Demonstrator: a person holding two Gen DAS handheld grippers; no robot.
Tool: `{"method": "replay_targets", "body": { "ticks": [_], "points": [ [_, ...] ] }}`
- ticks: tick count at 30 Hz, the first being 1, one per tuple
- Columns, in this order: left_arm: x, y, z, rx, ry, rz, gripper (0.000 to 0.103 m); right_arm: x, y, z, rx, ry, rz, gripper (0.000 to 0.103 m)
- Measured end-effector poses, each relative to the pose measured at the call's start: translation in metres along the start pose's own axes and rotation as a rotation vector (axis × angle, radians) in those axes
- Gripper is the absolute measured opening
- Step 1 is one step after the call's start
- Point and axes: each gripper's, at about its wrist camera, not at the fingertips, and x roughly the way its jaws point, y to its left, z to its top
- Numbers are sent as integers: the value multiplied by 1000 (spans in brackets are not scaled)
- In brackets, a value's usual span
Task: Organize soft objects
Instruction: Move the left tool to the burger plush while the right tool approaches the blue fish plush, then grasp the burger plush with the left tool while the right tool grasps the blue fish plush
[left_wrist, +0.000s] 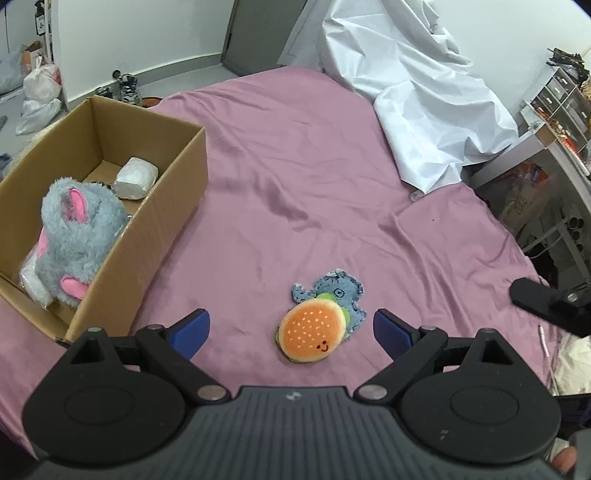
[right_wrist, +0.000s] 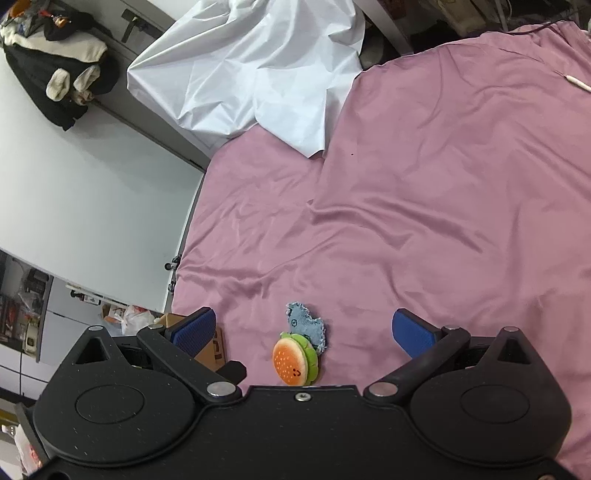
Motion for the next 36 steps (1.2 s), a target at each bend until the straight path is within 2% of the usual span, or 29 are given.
{"method": "replay_targets", "body": {
  "ticks": [10, 18, 21, 23, 25, 29, 36],
  "points": [
    [34, -4, -8, -49, 56, -37, 94, 15, -6, 1, 27, 35, -12, 103],
    [62, -8, -15, -77, 89, -42, 90, 35, -19, -1, 107, 64, -36, 89],
    [70, -4, -15, -94, 97, -39, 74, 45, -21, -2, 126, 84, -33, 77],
    [75, 0, -14, -110, 116, -43, 60, 52, -20, -3, 123, 94, -32, 70],
    [77, 3, -13, -119, 119, -70, 53, 58, -18, -2, 114, 100, -34, 67],
    [77, 5, -10, -115, 127, -90, 46, 67, -14, -1, 97, 107, -30, 57],
    [75, 14, -5, -152, 141, -117, 43, 83, -5, -4, 64, 128, -26, 45]
  ]
}}
